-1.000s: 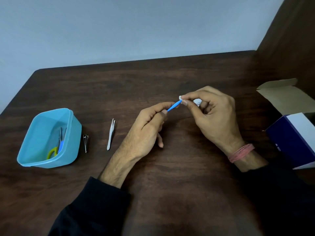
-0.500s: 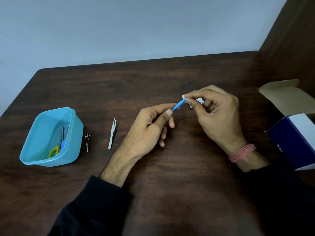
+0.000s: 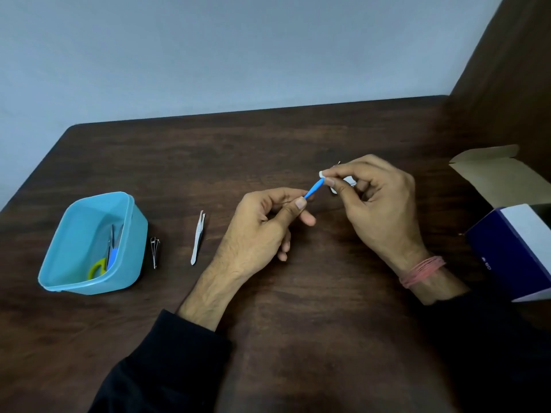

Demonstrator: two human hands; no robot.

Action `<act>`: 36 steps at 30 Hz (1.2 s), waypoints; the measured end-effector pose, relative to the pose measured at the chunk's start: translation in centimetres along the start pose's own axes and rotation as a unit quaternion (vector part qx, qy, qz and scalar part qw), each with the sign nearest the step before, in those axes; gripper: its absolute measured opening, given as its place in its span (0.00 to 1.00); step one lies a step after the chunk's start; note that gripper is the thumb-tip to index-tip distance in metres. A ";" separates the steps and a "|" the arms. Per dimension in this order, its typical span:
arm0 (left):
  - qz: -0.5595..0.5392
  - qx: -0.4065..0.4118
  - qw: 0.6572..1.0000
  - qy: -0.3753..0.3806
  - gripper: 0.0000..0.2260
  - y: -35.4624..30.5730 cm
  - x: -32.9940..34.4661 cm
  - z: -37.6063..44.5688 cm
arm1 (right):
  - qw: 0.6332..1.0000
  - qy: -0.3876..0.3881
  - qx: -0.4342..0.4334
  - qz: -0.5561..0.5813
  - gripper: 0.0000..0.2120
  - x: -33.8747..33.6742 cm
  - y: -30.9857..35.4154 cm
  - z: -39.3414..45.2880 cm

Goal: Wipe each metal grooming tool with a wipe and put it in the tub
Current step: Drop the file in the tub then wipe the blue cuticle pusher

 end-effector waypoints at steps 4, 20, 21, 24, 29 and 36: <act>-0.001 0.013 1.000 -0.005 0.10 -0.2 0.0 0.1 | 1.000 -0.016 0.004 -0.003 0.05 -0.4 -0.2 0.1; 0.021 0.031 0.999 -0.011 0.11 -0.2 0.0 0.2 | 0.999 0.020 -0.031 0.011 0.06 0.6 0.5 -0.6; 0.019 0.031 0.999 -0.013 0.11 -0.3 0.0 0.2 | 0.999 0.021 -0.033 0.013 0.06 0.6 0.6 -0.6; 0.018 0.031 0.999 -0.017 0.11 -0.4 -0.1 0.2 | 0.999 0.022 -0.036 0.017 0.07 0.6 0.8 -0.6; 0.016 0.031 0.999 -0.013 0.11 -0.5 0.1 0.2 | 0.999 0.025 -0.030 0.001 0.06 0.6 0.8 -0.4; 0.004 0.027 1.000 -0.005 0.12 -0.6 0.2 0.2 | 1.000 0.015 -0.014 -0.010 0.05 0.5 0.7 -0.3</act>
Point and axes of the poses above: each hand's wrist, its own z-axis towards the middle knuckle, its own x-axis out of the palm, y = z × x, the point moved 9 cm from there along z, towards the middle knuckle, and after that the axes turned 11 degrees about -y, right-handed, at the moved point
